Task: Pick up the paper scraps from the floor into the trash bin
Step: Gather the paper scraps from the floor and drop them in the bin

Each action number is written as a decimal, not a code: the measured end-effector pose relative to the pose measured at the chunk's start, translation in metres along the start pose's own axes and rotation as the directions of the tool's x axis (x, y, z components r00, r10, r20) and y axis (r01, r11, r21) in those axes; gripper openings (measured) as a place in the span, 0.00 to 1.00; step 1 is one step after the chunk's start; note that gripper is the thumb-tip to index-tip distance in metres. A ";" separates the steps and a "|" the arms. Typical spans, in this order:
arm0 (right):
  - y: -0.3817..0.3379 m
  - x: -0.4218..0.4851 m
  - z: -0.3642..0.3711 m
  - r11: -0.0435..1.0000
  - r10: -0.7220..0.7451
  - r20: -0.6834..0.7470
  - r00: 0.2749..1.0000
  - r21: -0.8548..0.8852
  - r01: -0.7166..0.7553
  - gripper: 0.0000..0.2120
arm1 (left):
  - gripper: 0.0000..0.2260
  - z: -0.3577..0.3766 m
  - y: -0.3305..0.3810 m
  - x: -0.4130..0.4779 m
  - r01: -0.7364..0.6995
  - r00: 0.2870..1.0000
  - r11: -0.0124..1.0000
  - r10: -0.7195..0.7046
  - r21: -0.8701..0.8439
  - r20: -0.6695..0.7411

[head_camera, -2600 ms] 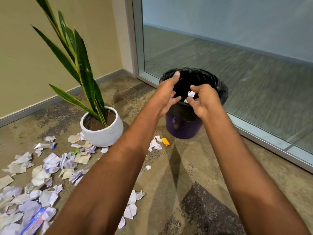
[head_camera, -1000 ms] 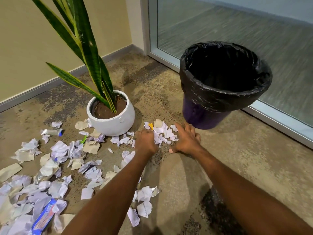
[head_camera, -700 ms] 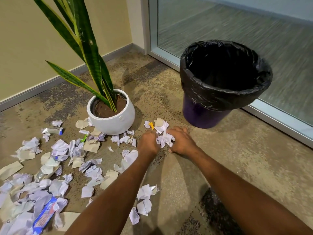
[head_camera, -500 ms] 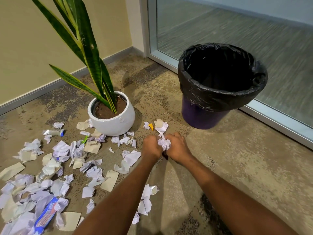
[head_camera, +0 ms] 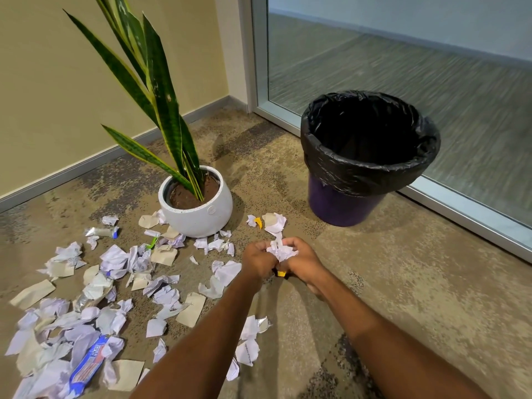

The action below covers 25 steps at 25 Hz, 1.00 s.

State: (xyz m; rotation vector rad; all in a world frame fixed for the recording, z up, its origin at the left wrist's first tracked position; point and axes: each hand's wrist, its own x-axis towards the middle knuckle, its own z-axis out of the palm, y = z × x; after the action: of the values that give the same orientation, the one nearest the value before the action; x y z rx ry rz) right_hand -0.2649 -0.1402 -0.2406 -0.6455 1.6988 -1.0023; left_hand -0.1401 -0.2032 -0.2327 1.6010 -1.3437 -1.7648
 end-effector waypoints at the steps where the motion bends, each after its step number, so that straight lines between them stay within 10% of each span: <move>1: -0.001 -0.002 -0.002 0.999 0.003 0.003 1.000 0.034 -0.003 0.29 | 0.18 0.000 0.002 -0.002 0.011 1.000 1.000 -0.011 -0.025 0.021; 13: -0.075 -0.025 -0.021 0.975 -0.206 -0.043 0.978 0.076 0.209 0.30 | 0.18 -0.002 0.076 -0.037 -0.058 0.996 0.958 0.074 -0.280 0.046; 25: -0.206 -0.072 -0.071 0.813 -0.562 -0.242 0.791 0.015 0.582 0.25 | 0.18 0.017 0.217 -0.088 -0.250 0.948 0.859 0.310 -0.447 0.065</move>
State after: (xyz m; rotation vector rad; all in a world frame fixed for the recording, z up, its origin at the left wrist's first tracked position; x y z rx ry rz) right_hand -0.3160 -0.1656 -0.0185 -1.0612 1.6697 -1.6267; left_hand -0.1970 -0.2253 -0.0058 1.0052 -1.0706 -1.8478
